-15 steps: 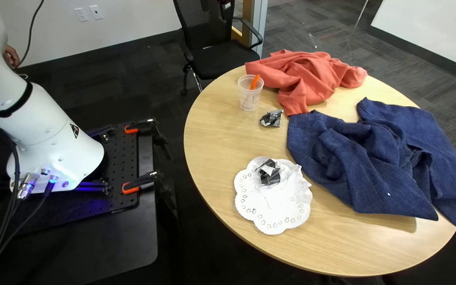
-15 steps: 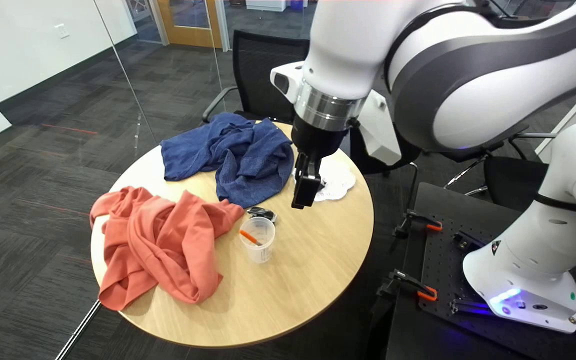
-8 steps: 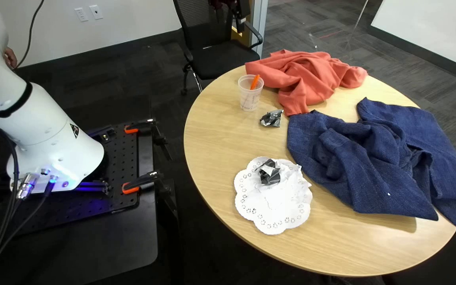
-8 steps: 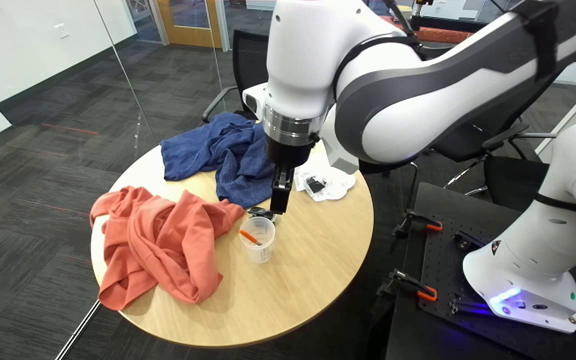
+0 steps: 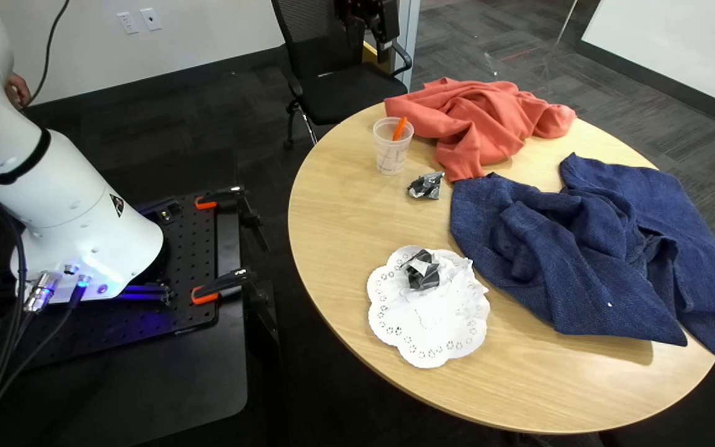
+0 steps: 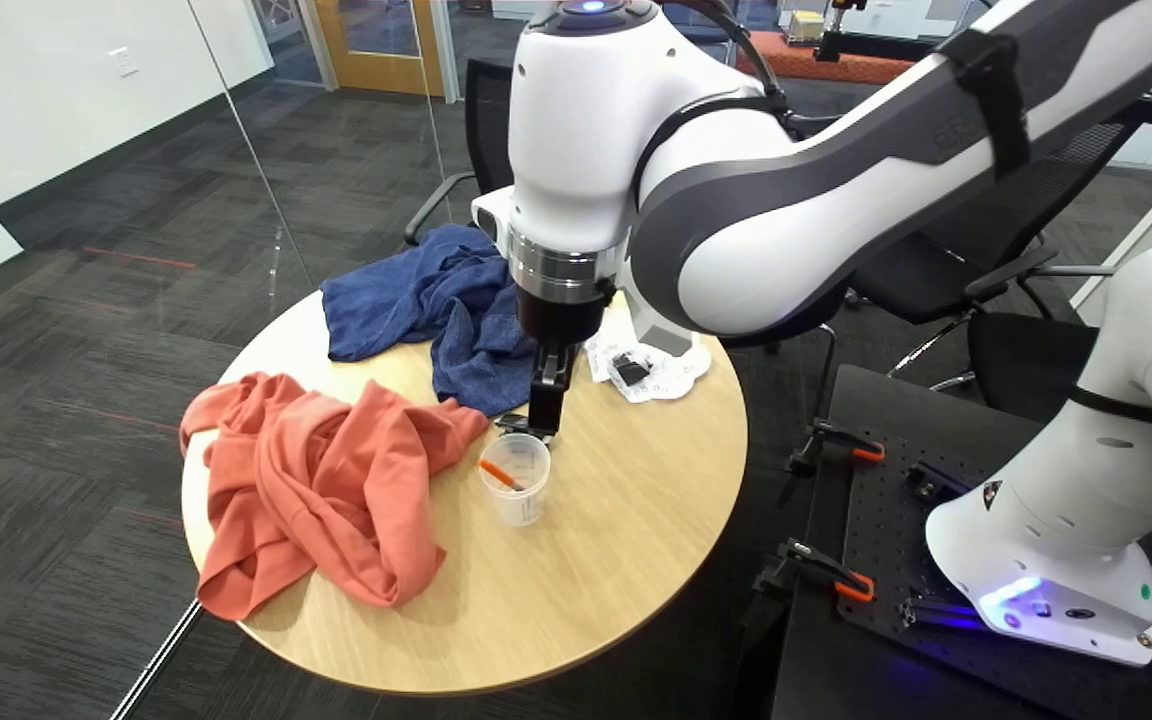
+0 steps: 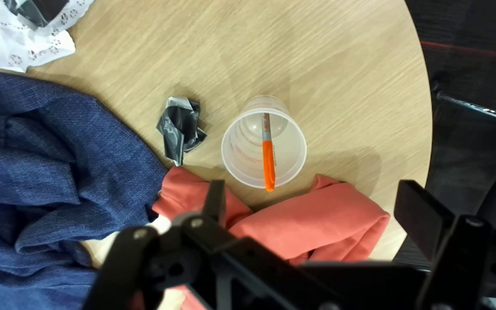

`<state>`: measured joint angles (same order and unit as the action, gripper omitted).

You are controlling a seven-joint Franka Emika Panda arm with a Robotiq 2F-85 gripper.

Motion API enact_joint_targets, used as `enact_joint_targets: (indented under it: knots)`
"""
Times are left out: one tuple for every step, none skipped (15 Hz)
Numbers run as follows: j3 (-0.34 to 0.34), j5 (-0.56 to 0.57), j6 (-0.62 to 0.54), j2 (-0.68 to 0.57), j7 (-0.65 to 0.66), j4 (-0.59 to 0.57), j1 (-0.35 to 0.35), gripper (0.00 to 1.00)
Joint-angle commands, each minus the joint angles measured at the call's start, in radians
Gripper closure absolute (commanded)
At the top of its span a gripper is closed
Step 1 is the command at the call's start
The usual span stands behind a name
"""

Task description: Remove the pen from the plastic cup.

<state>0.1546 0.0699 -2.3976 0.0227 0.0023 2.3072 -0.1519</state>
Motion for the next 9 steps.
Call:
enact_joint_targets:
  knots:
    - [0.0, -0.001, 0.003, 0.0, 0.0, -0.002, 0.0, 0.0]
    - [0.0, -0.001, 0.003, 0.0, 0.0, -0.002, 0.0, 0.0]
    - [-0.003, -0.025, -0.017, -0.02, -0.026, -0.012, 0.001, 0.0]
    - [-0.003, -0.017, -0.034, -0.031, -0.034, -0.013, 0.001, 0.0]
    - [-0.005, 0.014, -0.047, -0.045, -0.02, -0.019, 0.004, 0.0]
    - [-0.006, 0.023, -0.067, -0.057, -0.025, -0.02, 0.005, 0.0]
    - [-0.008, 0.033, -0.087, -0.073, -0.029, -0.025, 0.006, 0.0]
    - [-0.01, 0.044, -0.108, -0.086, -0.024, -0.027, 0.007, 0.0]
    - [-0.013, 0.056, -0.123, -0.101, -0.027, -0.029, 0.007, 0.0]
